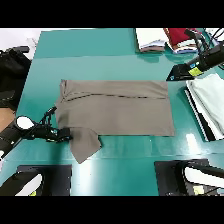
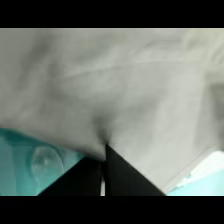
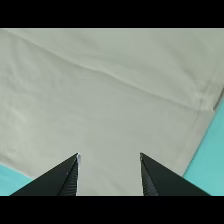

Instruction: Fold the shirts.

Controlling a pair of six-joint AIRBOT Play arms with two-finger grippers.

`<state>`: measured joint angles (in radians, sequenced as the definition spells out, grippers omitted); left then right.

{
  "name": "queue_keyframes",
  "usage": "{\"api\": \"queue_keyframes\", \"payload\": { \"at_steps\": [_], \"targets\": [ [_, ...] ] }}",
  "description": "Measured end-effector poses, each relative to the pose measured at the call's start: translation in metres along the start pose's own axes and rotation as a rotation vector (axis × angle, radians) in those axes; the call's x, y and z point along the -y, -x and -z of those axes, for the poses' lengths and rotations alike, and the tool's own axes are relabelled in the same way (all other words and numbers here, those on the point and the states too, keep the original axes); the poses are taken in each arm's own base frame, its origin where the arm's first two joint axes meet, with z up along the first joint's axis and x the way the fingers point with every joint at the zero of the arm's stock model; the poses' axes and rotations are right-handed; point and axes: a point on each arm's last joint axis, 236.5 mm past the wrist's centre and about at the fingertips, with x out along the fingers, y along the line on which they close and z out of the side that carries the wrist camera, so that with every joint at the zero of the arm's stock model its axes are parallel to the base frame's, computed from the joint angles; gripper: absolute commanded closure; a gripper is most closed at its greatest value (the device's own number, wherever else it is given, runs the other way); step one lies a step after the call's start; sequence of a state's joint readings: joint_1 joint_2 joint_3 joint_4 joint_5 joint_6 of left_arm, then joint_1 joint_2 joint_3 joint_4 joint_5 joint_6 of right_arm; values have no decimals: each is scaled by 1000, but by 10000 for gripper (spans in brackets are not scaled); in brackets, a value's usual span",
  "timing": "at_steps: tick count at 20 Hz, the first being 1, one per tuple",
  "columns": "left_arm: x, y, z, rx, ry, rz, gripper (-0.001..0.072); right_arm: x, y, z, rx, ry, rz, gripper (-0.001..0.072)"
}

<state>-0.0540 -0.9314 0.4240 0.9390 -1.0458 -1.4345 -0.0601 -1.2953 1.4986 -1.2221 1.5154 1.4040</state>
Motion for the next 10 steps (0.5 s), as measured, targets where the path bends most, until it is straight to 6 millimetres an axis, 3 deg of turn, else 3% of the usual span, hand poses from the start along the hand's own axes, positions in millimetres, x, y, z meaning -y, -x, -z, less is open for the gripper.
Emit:
{"api": "queue_keyframes", "payload": {
  "at_steps": [2,4,8,10],
  "targets": [
    [9,4,-6,13,-33,4,683,15,-6,21,-40,-56,4,281],
    [17,11,-13,22,-66,5,683,39,-18,58,-102,-153,11,280],
    [27,22,-23,41,-105,3,683,89,-51,155,-209,-433,11,279],
    [29,24,-25,46,-112,4,683,101,-68,197,-242,-555,-1,280]
  ]
}}
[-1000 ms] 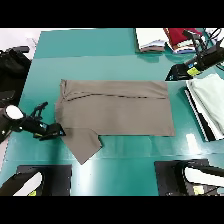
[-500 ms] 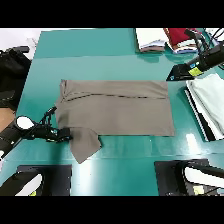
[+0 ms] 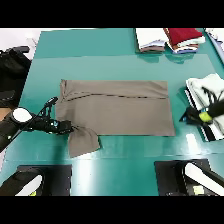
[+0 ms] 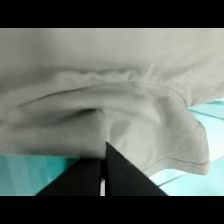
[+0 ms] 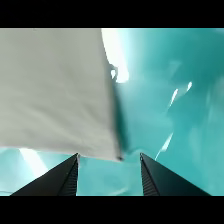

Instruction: Fold the shirts.

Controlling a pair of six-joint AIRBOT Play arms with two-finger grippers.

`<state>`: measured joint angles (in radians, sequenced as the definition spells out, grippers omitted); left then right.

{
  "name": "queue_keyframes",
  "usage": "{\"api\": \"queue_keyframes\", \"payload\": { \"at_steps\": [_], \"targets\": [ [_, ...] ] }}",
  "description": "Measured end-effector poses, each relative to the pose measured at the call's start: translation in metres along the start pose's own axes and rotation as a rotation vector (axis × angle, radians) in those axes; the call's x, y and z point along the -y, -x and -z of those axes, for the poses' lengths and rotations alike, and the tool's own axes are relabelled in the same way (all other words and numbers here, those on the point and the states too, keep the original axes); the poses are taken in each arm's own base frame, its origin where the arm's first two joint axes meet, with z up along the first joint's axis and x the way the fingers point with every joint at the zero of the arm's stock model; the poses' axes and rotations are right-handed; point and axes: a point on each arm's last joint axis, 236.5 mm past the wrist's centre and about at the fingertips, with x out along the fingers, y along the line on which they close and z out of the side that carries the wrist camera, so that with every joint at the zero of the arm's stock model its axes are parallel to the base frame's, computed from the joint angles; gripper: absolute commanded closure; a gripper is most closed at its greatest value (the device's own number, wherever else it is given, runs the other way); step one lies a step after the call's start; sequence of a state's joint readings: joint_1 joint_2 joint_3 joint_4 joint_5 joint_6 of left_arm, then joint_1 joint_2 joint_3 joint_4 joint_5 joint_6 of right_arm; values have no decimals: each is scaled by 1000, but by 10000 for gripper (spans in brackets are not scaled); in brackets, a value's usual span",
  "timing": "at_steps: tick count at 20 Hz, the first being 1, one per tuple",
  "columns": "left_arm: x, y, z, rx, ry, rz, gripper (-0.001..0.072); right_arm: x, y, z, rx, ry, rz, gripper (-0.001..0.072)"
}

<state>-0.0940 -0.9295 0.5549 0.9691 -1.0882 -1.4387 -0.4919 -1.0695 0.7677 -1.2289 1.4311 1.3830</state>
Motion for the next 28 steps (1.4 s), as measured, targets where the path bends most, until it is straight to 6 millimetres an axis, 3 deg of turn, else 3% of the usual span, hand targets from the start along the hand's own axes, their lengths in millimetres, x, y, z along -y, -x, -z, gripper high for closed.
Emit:
{"api": "queue_keyframes", "payload": {
  "at_steps": [3,6,8,9,11,14,21,24,28],
  "targets": [
    [1,1,-2,4,-6,-1,683,15,-33,29,-48,-96,-72,280],
    [1,2,-3,8,-8,-2,683,1,-53,40,-86,-115,-159,306],
    [1,2,-4,10,-11,-5,684,-10,-62,38,-104,-78,-174,582],
    [-1,3,-4,9,-18,-13,685,-14,-65,36,-109,-40,-162,679],
    [-5,6,0,-14,-41,-39,686,-26,-67,30,-105,46,-138,693],
    [-11,21,12,-33,-86,-93,685,-39,-55,27,-93,203,-61,693],
    [-7,66,61,-98,-121,-151,684,-36,7,49,1,398,130,693],
    [-2,79,49,-32,-143,-165,685,-37,22,44,41,406,159,694],
    [-7,94,3,153,-182,-229,683,-48,37,6,82,408,169,693]
  ]
}}
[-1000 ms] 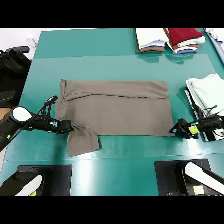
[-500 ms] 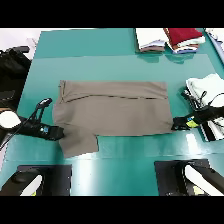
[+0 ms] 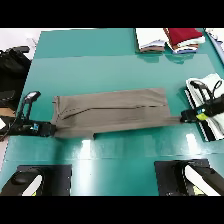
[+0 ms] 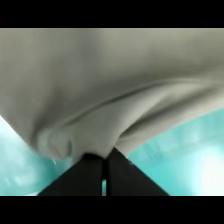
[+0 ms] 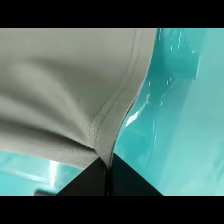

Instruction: Fold the shirts.

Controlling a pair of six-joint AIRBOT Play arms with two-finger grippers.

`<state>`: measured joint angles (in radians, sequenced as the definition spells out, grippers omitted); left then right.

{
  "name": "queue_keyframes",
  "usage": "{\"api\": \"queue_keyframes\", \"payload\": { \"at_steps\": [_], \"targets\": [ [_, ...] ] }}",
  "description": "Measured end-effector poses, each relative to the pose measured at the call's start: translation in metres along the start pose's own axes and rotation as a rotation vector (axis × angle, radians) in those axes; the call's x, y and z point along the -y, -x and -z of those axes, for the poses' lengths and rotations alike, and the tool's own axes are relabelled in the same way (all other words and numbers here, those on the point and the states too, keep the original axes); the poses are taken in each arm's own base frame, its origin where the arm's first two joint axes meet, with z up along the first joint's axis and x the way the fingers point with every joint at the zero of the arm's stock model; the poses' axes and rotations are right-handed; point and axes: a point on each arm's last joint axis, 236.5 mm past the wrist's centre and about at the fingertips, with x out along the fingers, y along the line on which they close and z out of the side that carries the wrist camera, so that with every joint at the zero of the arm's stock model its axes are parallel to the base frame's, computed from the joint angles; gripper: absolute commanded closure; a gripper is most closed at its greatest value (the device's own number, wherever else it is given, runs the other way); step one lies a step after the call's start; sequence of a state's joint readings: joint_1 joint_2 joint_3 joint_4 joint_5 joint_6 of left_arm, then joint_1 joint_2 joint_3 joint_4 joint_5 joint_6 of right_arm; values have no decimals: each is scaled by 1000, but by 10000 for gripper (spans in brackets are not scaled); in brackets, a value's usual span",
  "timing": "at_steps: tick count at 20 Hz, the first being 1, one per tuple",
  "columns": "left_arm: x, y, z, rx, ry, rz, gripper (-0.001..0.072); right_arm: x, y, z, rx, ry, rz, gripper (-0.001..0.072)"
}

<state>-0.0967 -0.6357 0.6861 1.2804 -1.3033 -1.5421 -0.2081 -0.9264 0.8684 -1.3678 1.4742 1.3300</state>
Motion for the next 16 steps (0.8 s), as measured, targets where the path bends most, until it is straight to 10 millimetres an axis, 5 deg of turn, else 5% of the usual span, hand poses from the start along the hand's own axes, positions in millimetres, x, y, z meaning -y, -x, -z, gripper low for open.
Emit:
{"api": "queue_keyframes", "payload": {
  "at_steps": [13,14,15,16],
  "targets": [
    [-34,-75,-149,74,24,-78,681,0,-23,-136,-8,50,-27,691],
    [-35,-77,-158,82,24,-79,623,-3,-25,-144,3,46,-46,691],
    [-35,-78,-164,91,22,-80,285,-5,-26,-152,15,38,-69,653],
    [-36,-79,-171,102,22,-83,117,-6,-27,-159,27,29,-83,429]
  ]
}}
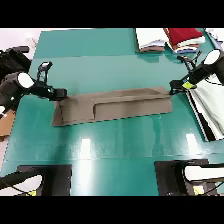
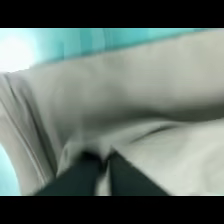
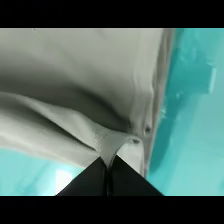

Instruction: Fold the shirts.

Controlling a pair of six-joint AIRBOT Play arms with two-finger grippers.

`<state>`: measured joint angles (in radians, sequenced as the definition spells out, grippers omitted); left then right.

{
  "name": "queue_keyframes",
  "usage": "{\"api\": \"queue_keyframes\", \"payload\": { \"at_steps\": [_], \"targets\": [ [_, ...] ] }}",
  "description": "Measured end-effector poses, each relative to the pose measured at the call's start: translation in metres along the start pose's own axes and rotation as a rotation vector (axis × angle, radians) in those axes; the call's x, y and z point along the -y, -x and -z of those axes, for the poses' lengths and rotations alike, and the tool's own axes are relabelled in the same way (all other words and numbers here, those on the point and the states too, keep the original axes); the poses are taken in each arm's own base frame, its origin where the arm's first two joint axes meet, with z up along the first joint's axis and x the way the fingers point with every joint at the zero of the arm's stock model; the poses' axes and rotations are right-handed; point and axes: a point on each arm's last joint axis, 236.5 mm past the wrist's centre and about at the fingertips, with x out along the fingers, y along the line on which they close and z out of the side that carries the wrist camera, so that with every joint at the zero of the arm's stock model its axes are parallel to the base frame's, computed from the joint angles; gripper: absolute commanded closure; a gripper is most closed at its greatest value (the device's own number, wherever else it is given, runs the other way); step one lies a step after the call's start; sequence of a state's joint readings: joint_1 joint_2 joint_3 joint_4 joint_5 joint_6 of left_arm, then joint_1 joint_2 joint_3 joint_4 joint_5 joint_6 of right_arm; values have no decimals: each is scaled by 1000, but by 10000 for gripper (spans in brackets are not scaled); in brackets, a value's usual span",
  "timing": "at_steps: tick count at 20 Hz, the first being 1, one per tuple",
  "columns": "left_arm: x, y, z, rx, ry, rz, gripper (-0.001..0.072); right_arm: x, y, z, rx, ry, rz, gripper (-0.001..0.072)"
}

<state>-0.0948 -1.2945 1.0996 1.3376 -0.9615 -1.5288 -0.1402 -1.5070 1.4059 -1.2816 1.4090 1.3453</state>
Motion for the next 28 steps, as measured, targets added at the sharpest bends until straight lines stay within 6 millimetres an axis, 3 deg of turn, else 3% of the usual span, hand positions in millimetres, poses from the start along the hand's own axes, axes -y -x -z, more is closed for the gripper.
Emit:
{"api": "queue_keyframes", "payload": {
  "at_steps": [1,3,4,6,7,8,12,17,21,22,24,26,27,28],
  "targets": [
    [0,0,-5,9,2,0,119,0,-1,-7,17,-11,-17,319],
    [2,2,-14,26,6,3,120,0,-2,-18,47,-40,-56,319],
    [3,4,-18,34,8,6,198,3,-2,-21,56,-51,-70,319],
    [6,6,-22,35,17,17,620,13,1,-24,73,-71,-96,318],
    [9,7,-22,34,23,30,682,20,3,-25,84,-85,-104,258],
    [12,7,-23,33,26,41,682,29,6,-25,92,-104,-108,196],
    [34,8,-24,32,60,116,682,57,5,-18,84,-203,-186,196],
    [88,3,-20,40,-8,197,683,44,-31,5,7,-269,-376,197],
    [137,-14,-7,24,-63,250,684,34,-62,16,-9,-311,-420,200],
    [147,-21,-3,19,-71,260,683,29,-66,17,-11,-315,-429,216],
    [168,-35,2,11,-73,291,684,22,-74,18,-17,-304,-428,363],
    [188,-49,7,-5,-70,321,683,12,-82,18,-28,-266,-414,648],
    [198,-58,9,-17,-72,333,684,6,-83,17,-34,-235,-404,692],
    [206,-64,10,-26,-79,340,684,0,-82,13,-29,-201,-398,692]
  ]
}}
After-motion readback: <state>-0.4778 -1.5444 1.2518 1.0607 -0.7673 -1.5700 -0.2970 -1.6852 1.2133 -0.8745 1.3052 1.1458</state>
